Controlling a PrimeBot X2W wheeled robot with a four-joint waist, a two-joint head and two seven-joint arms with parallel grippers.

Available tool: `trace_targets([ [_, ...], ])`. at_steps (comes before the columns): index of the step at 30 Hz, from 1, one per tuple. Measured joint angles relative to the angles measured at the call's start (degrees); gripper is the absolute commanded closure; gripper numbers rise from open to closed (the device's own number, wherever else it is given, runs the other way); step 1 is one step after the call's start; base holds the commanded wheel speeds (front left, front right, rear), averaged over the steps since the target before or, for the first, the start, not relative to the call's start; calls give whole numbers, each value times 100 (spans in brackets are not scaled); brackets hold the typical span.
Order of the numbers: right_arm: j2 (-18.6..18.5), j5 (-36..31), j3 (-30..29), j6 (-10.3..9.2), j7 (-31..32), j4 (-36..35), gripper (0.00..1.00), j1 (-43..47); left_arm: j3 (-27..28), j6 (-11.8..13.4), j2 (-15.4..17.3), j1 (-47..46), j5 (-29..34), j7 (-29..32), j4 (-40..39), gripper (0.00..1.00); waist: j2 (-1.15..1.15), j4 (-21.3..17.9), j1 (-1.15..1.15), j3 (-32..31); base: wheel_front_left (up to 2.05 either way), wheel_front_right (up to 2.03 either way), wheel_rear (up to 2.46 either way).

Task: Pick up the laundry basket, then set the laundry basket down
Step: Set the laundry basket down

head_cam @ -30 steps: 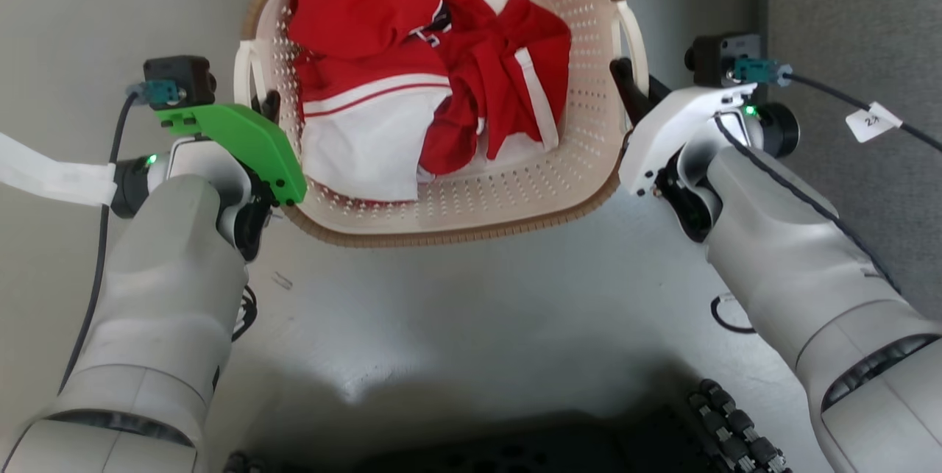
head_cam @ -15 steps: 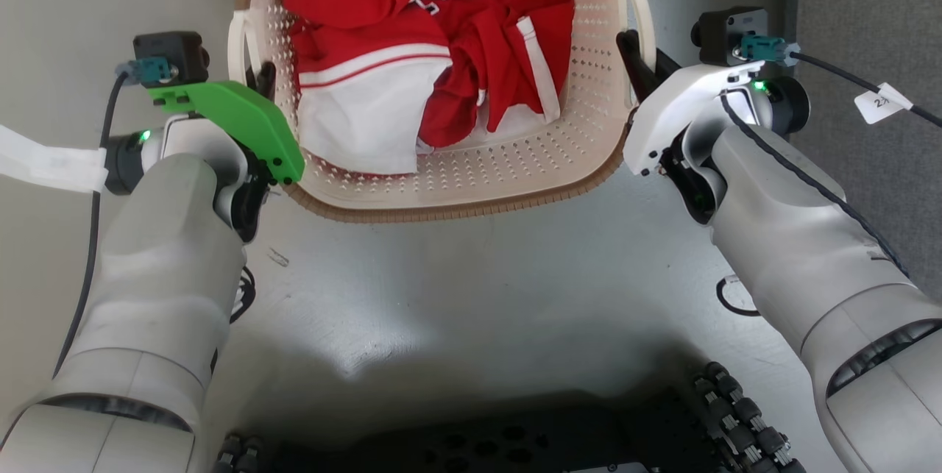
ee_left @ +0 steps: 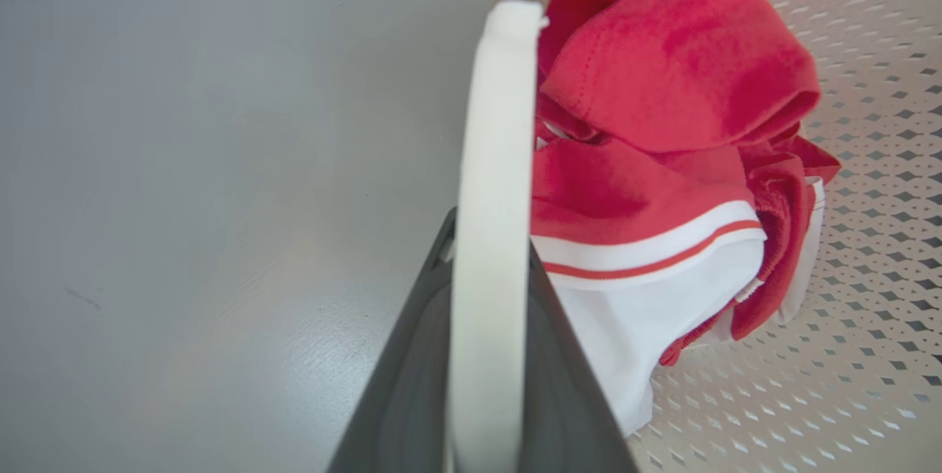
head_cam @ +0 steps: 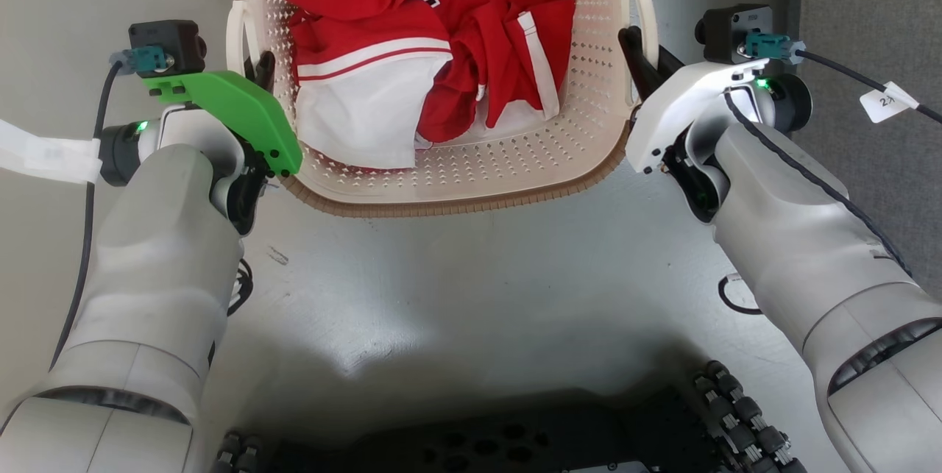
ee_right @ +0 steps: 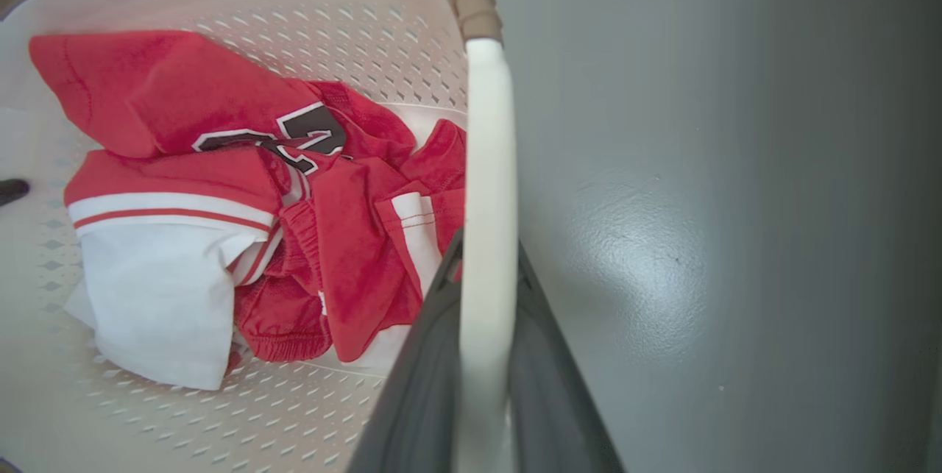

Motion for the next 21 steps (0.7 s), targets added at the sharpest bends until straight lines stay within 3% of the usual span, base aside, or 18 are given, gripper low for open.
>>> trace_targets([
  [6,15,9,0,31,0,40,100,-2,-1,-15,-13,-27,-11,44,53,100,0,7,0,-23,0,0,0],
  [7,14,8,14,44,0,36,57,-3,3,-18,-14,-34,-15,46,57,64,0,10,0,-26,0,0,0],
  [8,10,7,23,52,1,36,57,-4,12,-25,-18,-36,-34,69,66,64,0,12,0,-29,0,0,0],
  [9,-1,5,43,77,2,37,0,-4,10,-42,-15,-50,-71,168,81,0,0,12,0,-32,0,0,0],
  [21,-158,-10,26,78,9,-38,0,10,-79,-48,85,-48,-111,222,233,0,0,45,0,-196,0,0,0],
])
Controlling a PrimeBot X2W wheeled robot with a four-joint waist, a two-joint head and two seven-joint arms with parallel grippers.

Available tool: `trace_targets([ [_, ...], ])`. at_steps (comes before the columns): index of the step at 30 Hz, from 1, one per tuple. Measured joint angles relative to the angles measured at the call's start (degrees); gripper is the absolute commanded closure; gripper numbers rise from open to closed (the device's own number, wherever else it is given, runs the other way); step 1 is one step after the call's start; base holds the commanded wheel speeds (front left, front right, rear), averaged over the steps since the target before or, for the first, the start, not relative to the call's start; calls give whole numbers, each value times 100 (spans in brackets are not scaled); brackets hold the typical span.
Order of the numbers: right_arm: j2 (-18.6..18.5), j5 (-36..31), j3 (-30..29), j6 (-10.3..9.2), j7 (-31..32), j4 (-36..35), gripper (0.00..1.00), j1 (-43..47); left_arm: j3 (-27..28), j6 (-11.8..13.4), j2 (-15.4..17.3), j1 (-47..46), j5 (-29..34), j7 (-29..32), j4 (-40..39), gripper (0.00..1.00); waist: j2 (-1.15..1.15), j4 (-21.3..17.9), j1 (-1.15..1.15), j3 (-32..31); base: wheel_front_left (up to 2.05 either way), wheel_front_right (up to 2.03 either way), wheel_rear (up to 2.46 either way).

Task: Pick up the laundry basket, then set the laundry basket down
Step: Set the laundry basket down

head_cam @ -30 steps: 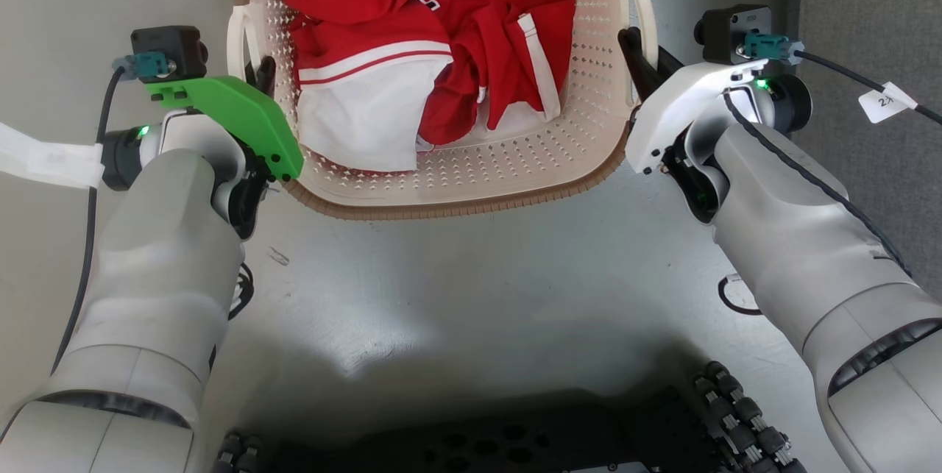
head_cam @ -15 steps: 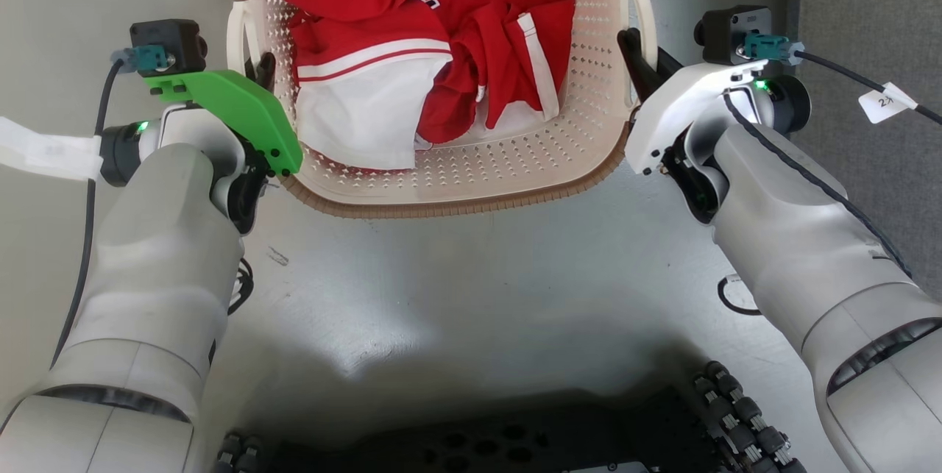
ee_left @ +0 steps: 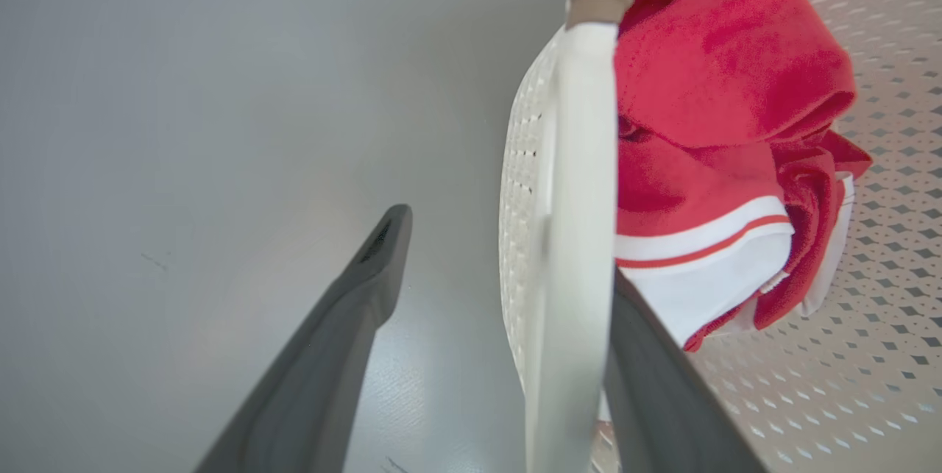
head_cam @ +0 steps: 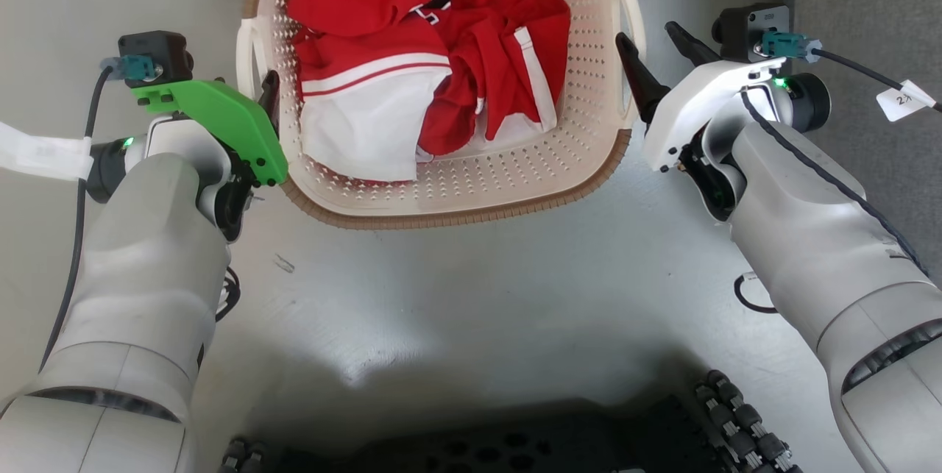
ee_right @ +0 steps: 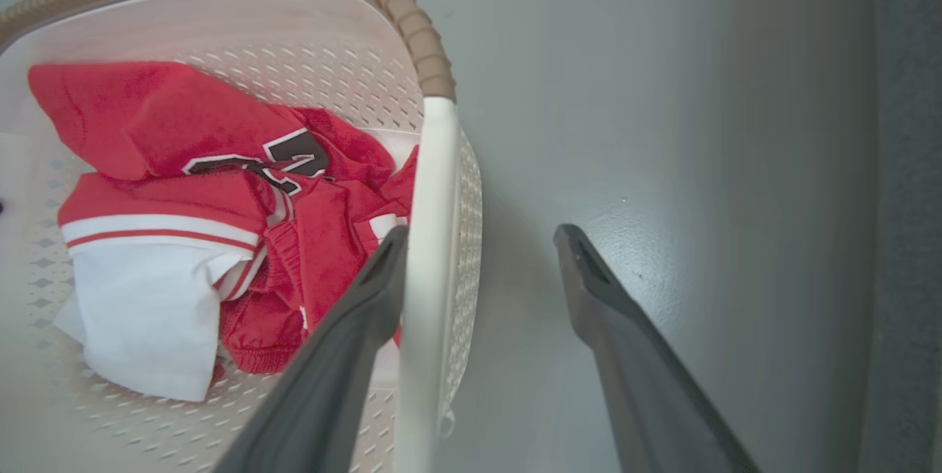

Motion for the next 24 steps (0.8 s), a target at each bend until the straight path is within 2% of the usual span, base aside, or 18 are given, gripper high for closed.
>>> trace_targets([
  [7,-14,3,-92,1,0,-148,0,142,-8,-25,0,54,-11,-339,-82,0,0,6,0,-228,0,0,0],
  [14,-213,-54,-343,1,0,-704,0,366,-133,-26,2,324,123,-1111,-263,0,0,-12,0,-688,0,0,0],
  [18,-265,-113,-420,-9,0,-837,0,551,-215,-26,5,448,188,-1129,-315,0,0,-14,0,-881,0,0,0],
  [24,-316,-155,-684,-210,0,-1132,0,923,-267,-25,8,693,270,-1171,-453,0,0,-18,0,-1303,0,0,0],
])
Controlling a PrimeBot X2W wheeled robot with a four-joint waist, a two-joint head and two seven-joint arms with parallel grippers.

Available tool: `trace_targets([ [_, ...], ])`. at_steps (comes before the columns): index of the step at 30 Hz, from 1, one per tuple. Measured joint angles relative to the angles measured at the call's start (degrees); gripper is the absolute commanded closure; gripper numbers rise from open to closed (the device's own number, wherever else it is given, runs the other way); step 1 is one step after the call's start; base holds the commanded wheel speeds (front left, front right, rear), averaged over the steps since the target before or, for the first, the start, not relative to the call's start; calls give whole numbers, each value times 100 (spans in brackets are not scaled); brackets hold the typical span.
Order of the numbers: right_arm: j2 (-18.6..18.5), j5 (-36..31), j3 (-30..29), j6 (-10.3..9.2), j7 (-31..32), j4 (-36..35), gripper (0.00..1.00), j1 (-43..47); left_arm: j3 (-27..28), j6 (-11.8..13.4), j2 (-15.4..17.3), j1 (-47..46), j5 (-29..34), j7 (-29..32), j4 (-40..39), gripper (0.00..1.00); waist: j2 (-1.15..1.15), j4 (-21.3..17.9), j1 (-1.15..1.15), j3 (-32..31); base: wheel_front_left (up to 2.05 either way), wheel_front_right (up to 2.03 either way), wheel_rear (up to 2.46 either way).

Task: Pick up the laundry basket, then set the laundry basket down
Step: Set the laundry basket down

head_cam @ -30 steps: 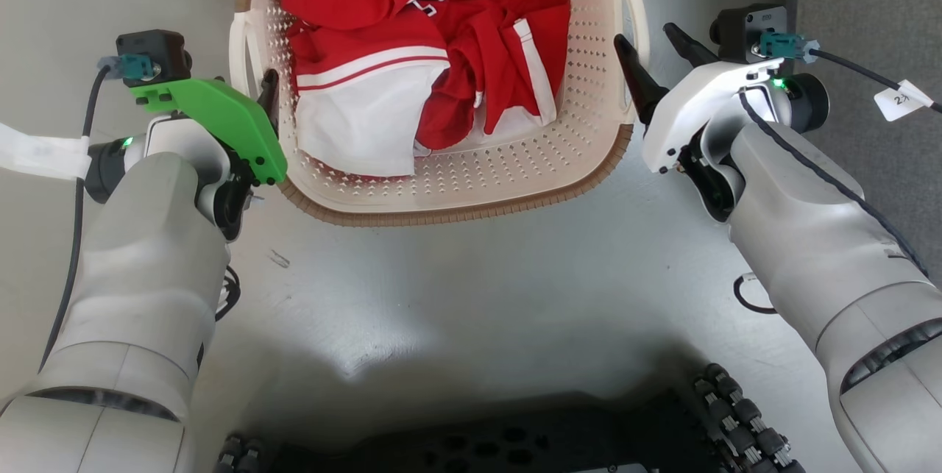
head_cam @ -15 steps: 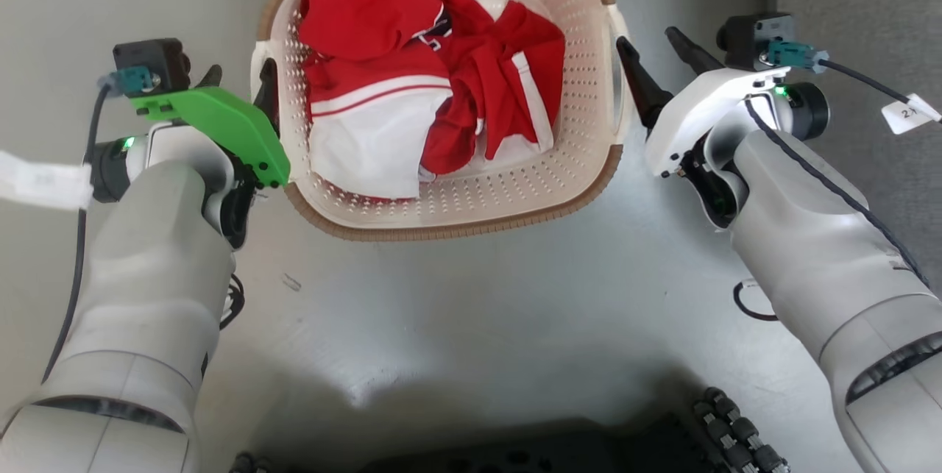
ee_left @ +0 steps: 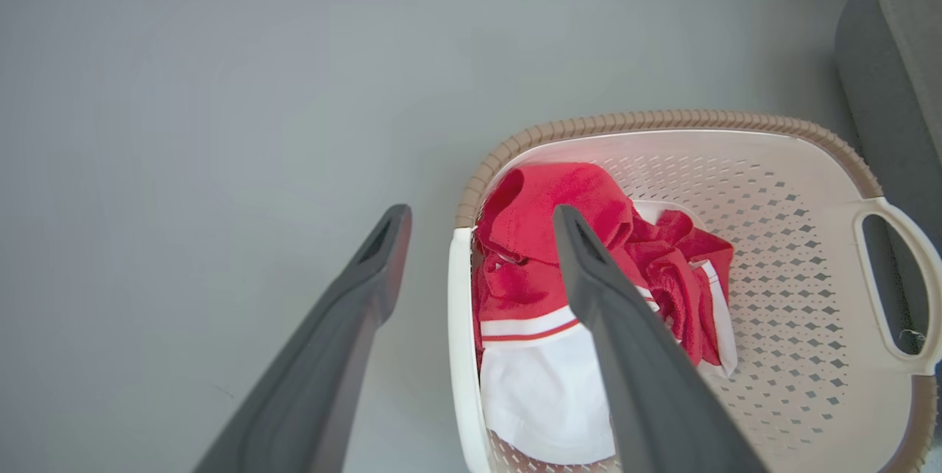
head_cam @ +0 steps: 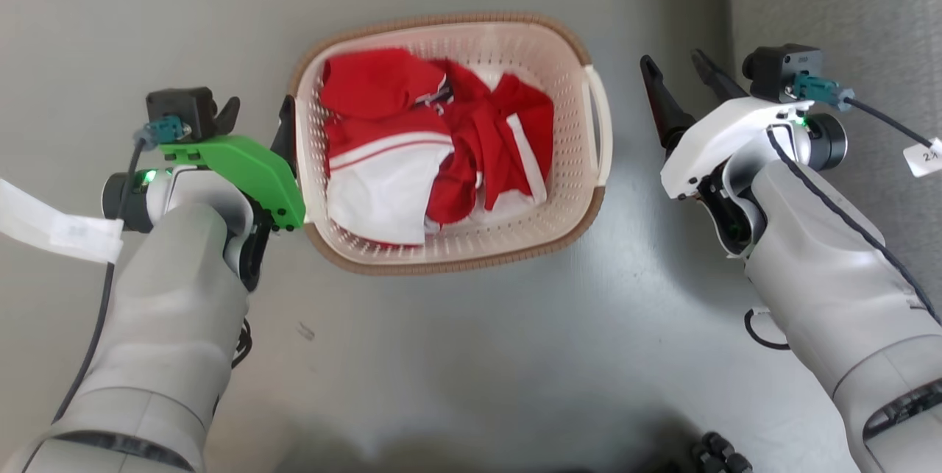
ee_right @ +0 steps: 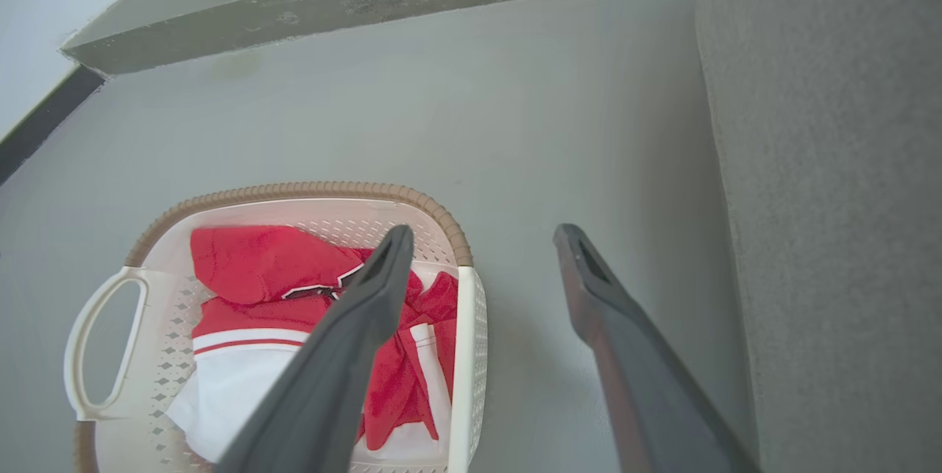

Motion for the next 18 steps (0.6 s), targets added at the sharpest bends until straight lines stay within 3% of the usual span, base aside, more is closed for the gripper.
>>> trace_targets([
  [5,-12,-96,-241,-111,0,-394,0,213,36,86,27,188,102,-5,-278,0,0,-12,0,-365,0,0,0],
  [18,-169,-611,-735,-415,0,-1502,0,829,396,479,229,694,497,-5,-1891,0,0,-38,0,-1229,0,0,0],
])
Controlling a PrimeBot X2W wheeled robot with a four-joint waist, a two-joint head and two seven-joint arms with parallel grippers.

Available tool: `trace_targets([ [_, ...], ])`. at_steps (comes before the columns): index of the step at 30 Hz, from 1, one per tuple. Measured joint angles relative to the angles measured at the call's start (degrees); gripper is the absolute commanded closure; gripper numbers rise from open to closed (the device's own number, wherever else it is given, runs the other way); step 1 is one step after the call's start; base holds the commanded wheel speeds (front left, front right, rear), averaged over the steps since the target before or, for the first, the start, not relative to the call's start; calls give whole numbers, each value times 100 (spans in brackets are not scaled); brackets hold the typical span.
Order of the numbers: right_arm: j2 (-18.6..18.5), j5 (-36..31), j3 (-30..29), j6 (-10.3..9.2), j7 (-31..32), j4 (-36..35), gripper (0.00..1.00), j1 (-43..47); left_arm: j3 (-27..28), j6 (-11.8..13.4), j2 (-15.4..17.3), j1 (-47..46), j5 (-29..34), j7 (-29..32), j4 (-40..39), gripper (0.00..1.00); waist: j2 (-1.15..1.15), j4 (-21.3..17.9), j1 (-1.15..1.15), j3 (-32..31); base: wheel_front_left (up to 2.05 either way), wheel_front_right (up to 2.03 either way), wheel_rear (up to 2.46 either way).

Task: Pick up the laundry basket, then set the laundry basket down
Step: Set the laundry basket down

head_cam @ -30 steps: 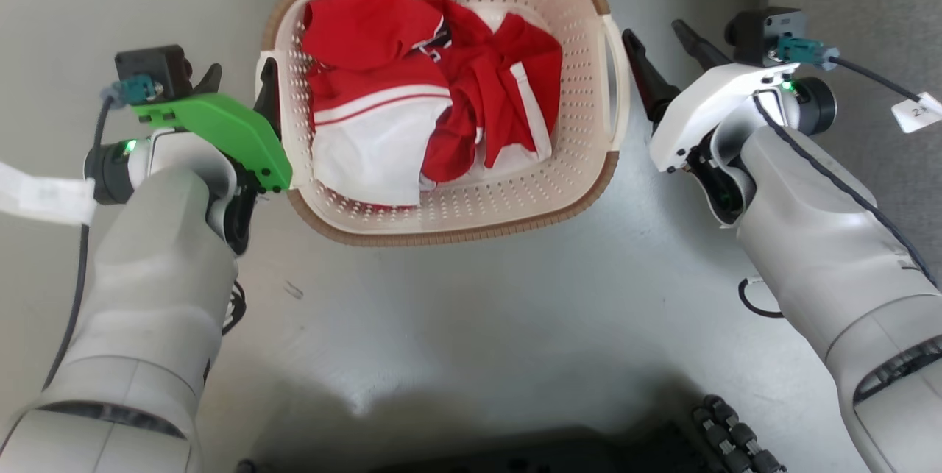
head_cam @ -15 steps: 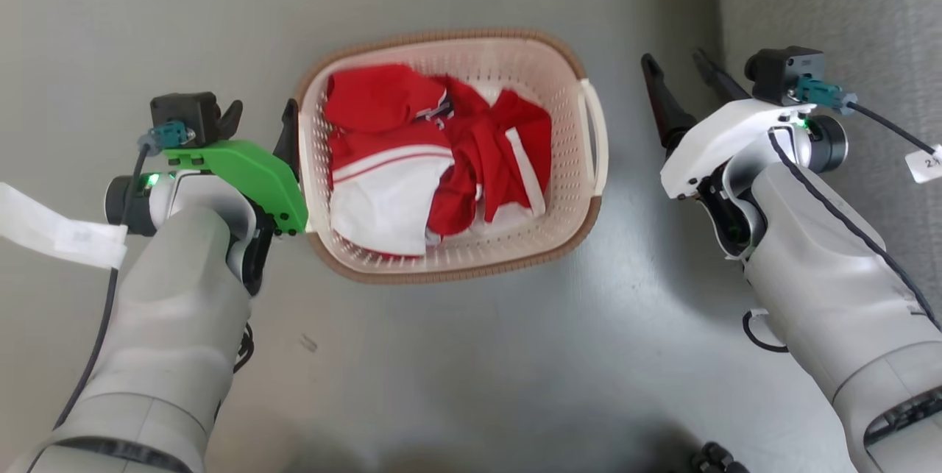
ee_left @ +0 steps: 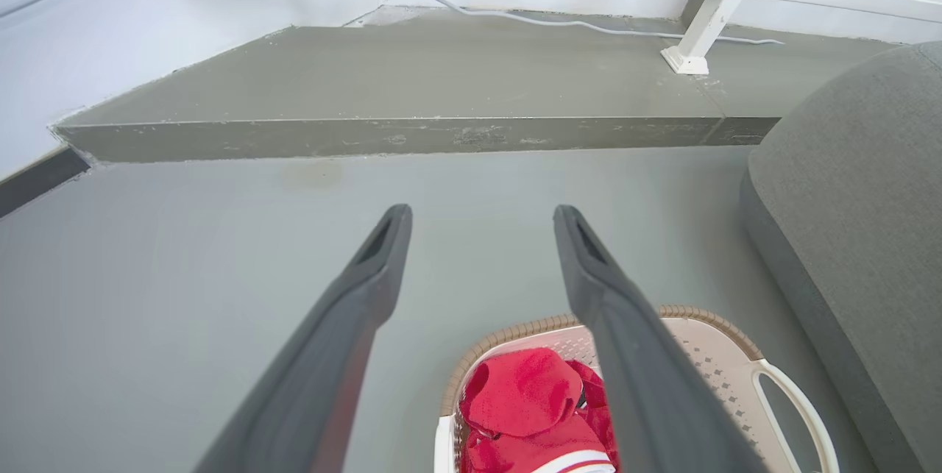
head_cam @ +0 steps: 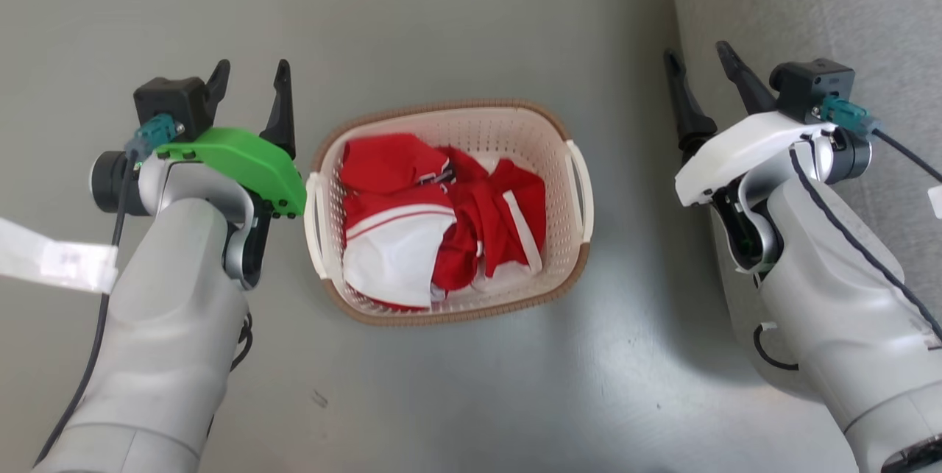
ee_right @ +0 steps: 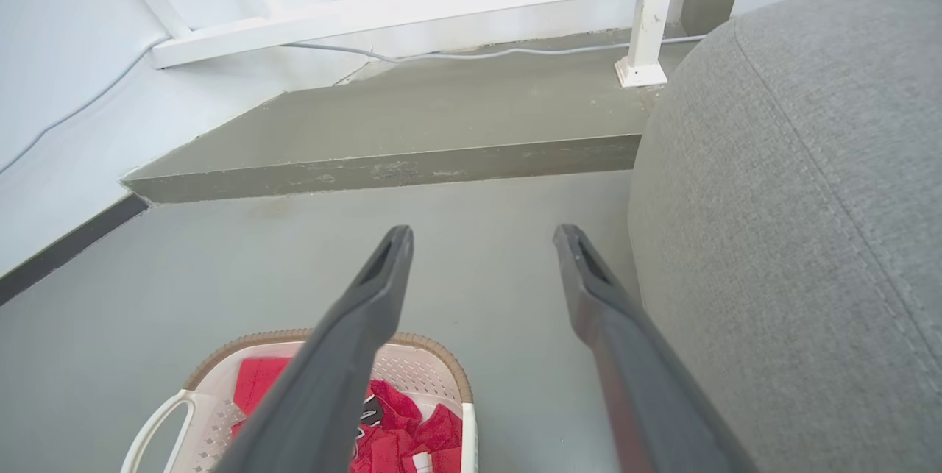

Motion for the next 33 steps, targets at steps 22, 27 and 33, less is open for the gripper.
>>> trace_targets([
  [22,-36,-810,-524,-394,0,-1608,0,1334,342,628,170,1497,754,0,-1980,0,0,7,0,-1122,0,0,0],
  [27,-30,-913,-630,-443,0,-1866,0,1689,389,688,157,1892,798,0,-2338,0,0,-8,0,-1313,0,0,0],
  [33,-31,-1027,-681,-444,0,-2119,0,2157,498,743,157,2520,861,0,-2732,0,0,-3,0,-1572,0,0,0],
])
